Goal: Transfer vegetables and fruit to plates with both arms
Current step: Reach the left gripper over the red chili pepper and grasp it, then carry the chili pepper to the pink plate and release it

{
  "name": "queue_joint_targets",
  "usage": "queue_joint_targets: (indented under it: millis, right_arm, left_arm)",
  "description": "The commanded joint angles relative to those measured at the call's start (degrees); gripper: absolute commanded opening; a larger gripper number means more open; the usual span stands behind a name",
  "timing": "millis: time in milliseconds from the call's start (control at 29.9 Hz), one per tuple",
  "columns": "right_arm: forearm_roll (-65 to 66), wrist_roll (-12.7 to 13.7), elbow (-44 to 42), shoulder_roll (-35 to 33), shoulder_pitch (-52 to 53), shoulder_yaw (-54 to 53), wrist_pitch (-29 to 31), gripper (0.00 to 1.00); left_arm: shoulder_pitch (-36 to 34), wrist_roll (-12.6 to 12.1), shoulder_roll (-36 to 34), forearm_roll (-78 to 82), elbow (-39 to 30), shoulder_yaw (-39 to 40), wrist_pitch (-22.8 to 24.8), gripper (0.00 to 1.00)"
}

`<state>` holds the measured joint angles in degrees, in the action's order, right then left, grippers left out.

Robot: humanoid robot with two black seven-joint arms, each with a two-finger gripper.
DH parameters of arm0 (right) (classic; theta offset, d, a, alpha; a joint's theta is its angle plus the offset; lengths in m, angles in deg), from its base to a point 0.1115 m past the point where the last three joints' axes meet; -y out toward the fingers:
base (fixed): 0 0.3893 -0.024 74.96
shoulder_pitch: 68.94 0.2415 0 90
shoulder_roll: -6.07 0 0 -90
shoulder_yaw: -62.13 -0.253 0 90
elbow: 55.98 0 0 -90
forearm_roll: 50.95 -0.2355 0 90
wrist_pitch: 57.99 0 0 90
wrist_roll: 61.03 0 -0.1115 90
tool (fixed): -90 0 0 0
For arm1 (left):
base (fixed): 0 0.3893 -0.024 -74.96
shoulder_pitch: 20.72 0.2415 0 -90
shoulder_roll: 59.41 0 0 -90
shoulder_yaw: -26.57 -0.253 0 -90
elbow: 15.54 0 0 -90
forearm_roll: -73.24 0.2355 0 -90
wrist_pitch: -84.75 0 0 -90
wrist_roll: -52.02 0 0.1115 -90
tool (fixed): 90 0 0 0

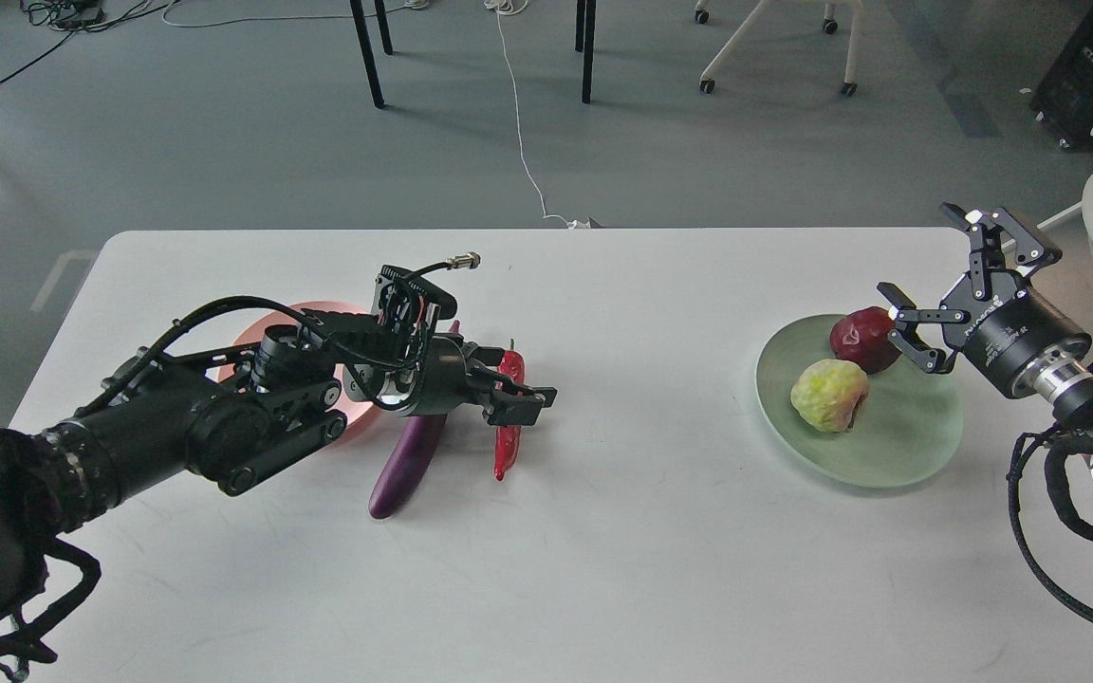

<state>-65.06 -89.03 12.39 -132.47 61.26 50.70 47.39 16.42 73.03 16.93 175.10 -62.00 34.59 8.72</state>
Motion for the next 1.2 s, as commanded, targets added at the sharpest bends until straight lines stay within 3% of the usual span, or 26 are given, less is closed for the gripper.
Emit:
queue_joint_targets:
  millis: [0, 334, 602, 836, 1037, 1170]
  right_arm:
    - [-0.04, 0.00, 0.01, 0.02, -0.21, 0.00, 0.00, 0.97]
    - [0.05, 0.00, 0.01, 0.02, -0.39, 0.00, 0.00, 0.97]
    - [-0.04, 0.00, 0.01, 0.02, -0.39, 0.00, 0.00, 0.97]
    - [0.05, 0.00, 0.01, -0.07, -0.39, 0.00, 0.00, 0.97]
    - [-0.04, 0.00, 0.01, -0.07, -0.39, -0.08, 0.00, 0.97]
    - [-0.04, 0.00, 0.01, -0.07, -0.48, -0.08, 0.00, 0.97]
  left_arm:
    - [0.21, -0.09, 0.03, 0.00, 0.49, -0.02, -0.17, 0.97]
    - [1.00, -0.09, 0.12, 0.09, 0.67, -0.02, -0.17, 0.96]
    - [1.61, -0.18, 0.56, 0.09, 2.42, -0.11, -0.17, 0.82]
    - [1.70, -0.18, 1.17, 0.18, 3.31, -0.11, -0.17, 0.79]
    - [1.70, -0.53, 1.44, 0.26, 3.31, -0.11, 0.01, 0.52]
    - [1.61, -1.93, 1.79, 1.49, 3.31, -0.11, 0.01, 0.28]
